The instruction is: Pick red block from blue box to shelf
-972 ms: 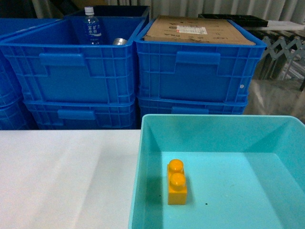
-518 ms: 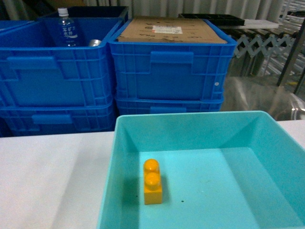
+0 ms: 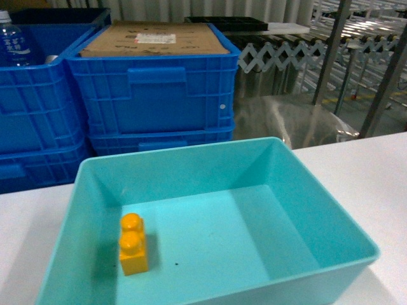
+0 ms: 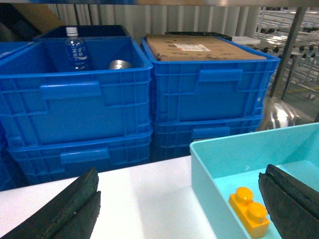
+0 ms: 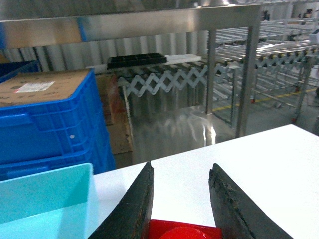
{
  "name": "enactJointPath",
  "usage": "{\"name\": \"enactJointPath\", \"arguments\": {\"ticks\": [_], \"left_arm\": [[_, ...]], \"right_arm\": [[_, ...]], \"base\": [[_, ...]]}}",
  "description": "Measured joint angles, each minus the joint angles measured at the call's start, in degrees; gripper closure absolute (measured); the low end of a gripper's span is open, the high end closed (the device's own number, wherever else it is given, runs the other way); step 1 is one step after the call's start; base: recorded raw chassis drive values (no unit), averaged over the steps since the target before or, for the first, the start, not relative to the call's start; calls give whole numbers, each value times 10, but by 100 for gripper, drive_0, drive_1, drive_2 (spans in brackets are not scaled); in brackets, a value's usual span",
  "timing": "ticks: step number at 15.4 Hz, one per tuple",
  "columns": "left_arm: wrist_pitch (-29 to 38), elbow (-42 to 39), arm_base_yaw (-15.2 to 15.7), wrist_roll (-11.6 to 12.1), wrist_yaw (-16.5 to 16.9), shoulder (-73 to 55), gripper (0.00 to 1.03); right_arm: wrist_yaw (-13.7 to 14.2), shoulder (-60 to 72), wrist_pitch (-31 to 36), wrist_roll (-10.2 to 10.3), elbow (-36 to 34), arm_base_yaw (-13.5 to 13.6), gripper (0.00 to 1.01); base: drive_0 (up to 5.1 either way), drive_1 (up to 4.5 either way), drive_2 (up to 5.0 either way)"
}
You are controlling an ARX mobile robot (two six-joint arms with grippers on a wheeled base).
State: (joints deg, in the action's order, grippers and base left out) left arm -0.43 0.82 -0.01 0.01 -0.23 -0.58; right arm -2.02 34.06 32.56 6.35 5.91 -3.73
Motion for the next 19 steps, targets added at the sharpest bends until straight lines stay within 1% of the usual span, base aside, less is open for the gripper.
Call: {"name": "enactJointPath", "arguments": {"ticks": [10, 19], "left_arm": [[0, 0, 0, 0, 2, 0, 5], [2, 0, 0, 0, 2, 0, 5]], "right_arm": [[3, -1, 1, 0, 0, 0, 73], [5, 0, 0, 0, 0, 0, 73]], "base": [[269, -589, -177], [-155, -155, -155]]}}
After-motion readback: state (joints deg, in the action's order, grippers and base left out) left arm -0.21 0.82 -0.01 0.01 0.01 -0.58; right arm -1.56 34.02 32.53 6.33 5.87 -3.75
